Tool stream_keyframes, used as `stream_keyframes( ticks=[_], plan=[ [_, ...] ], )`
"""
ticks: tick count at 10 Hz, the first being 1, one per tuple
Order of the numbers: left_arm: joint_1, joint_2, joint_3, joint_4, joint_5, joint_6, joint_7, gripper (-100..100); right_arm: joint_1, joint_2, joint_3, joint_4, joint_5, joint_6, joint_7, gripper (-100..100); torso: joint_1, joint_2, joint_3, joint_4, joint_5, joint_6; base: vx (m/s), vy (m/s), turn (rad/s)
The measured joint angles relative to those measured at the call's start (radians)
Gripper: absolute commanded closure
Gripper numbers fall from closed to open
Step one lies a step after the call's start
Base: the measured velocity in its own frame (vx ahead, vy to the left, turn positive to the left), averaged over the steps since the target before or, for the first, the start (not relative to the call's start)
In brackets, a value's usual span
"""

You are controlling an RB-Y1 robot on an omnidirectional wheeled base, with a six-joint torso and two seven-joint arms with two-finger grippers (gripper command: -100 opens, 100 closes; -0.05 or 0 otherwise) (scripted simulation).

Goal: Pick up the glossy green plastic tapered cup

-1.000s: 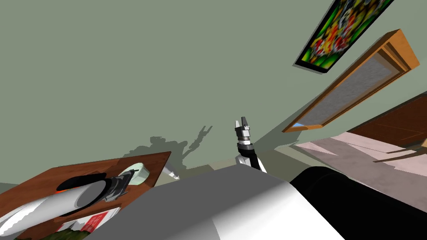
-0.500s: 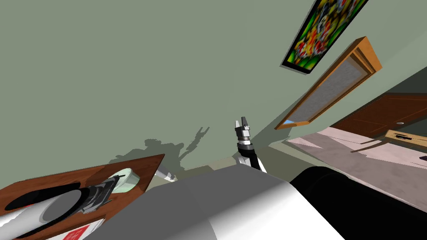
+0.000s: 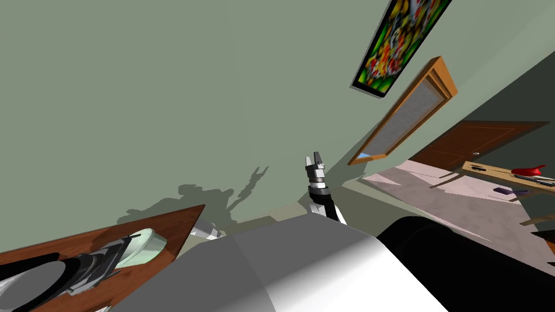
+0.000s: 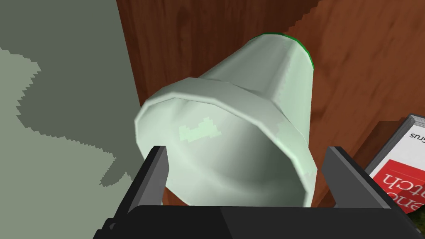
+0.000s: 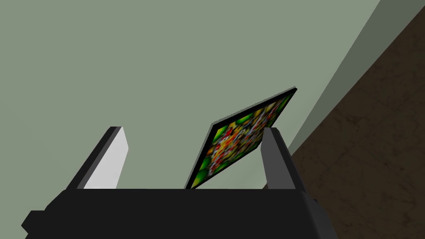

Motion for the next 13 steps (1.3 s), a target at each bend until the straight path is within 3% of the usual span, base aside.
stream_keyframes(
  ticks=[1,5,6,7,9,13],
  plan=[
    [-0.001,0.001,0.000,0.005,0.004,-0.004,-0.004,100,0.000,0.000,0.000,0.000,0.000,0.000,0.000,0,0.002,0.000,0.000,0.000,0.000,0.000,-0.003,-0.006,0.012],
    [0.000,0.000,-0.001,0.005,0.004,-0.002,-0.003,100,0.000,0.000,0.000,0.000,0.000,0.000,0.000,0,0.003,0.000,0.000,0.001,0.000,0.001,0.001,0.000,-0.004],
    [0.001,0.000,-0.001,0.005,0.004,-0.002,-0.003,0,0.000,0.000,0.000,0.000,0.000,0.000,0.000,0,0.003,0.000,0.000,0.001,-0.001,0.001,0.000,0.000,0.000],
    [0.001,0.000,-0.001,0.005,0.004,-0.002,-0.003,100,0.000,0.000,0.000,0.000,0.000,0.000,0.000,0,0.003,0.000,0.001,0.001,-0.001,0.001,0.007,0.074,0.214],
    [-0.011,-0.039,-0.005,-0.077,-0.055,0.060,0.042,100,0.000,0.000,0.000,0.000,0.000,0.000,0.000,0,0.009,0.000,0.000,0.001,0.000,-0.002,0.032,0.122,0.229],
    [-0.041,-0.106,-0.022,-0.167,-0.148,0.147,0.064,100,0.000,0.000,0.000,0.000,0.000,0.000,0.000,0,0.009,-0.002,-0.002,-0.001,0.006,0.002,0.013,0.068,0.103]
  ],
)
